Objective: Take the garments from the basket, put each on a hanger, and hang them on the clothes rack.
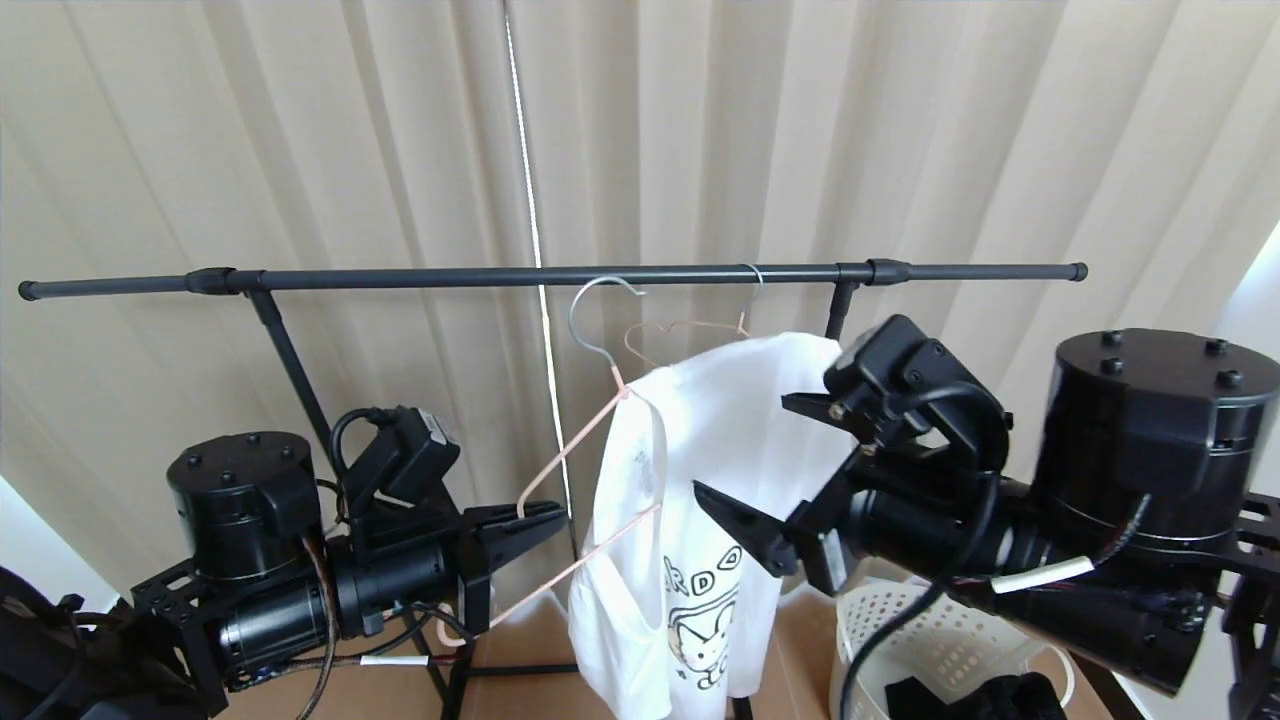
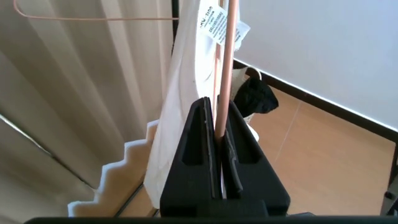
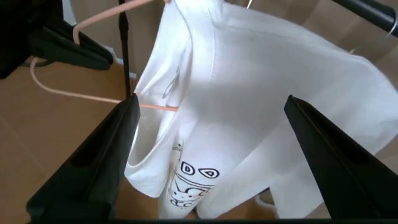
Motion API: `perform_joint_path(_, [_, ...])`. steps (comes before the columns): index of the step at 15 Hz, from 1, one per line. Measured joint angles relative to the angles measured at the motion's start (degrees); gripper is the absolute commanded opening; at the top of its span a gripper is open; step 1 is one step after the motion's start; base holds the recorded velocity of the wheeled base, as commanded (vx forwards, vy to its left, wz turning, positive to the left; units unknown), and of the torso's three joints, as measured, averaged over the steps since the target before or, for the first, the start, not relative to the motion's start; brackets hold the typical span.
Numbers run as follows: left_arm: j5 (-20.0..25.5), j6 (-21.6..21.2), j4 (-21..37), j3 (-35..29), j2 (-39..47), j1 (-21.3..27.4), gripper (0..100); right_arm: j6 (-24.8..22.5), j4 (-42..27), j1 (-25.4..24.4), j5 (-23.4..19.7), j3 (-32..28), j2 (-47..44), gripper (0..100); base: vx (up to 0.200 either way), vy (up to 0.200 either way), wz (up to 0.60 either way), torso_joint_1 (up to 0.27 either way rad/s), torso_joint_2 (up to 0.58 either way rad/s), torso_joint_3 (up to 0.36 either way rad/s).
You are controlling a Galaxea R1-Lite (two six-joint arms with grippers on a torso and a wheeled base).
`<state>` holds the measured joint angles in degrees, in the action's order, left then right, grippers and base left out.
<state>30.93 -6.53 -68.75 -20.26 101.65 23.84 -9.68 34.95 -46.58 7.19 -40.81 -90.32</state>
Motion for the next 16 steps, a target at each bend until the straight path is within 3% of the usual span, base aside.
perform_joint_path(2, [1.2, -2.9, 0.0, 1.1, 0.1, -0.3, 0, -1.2, -4.5, 2.7, -6.1, 2.0, 3.6, 100, 0.000, 0.000, 0.00, 0.000, 0.00, 0.000])
perform_joint_path(4, [4.9, -6.8, 0.0, 2.7, 0.1, -1.1, 0, -5.1, -14.9, 6.9, -17.2, 1.7, 6.6, 100, 0.000, 0.000, 0.00, 0.000, 0.00, 0.000])
perform_joint_path(8, [7.0, -7.2, -0.9, 4.2, 0.1, -1.8, 0, -12.0, -32.8, 12.8, -23.1, -7.4, 9.0, 100, 0.000, 0.000, 0.00, 0.000, 0.00, 0.000])
perform_joint_path(11, [9.6, -7.4, -1.6, 4.9, 0.3, -2.4, 0, -17.6, -50.6, 15.5, -26.7, -22.2, 7.5, 100, 0.000, 0.000, 0.00, 0.000, 0.00, 0.000])
perform_joint_path(16, [11.5, -8.1, -1.8, 5.6, 0.4, -2.9, 0, -38.1, -82.0, 21.2, -33.5, -48.7, -3.1, 100, 0.000, 0.000, 0.00, 0.000, 0.00, 0.000])
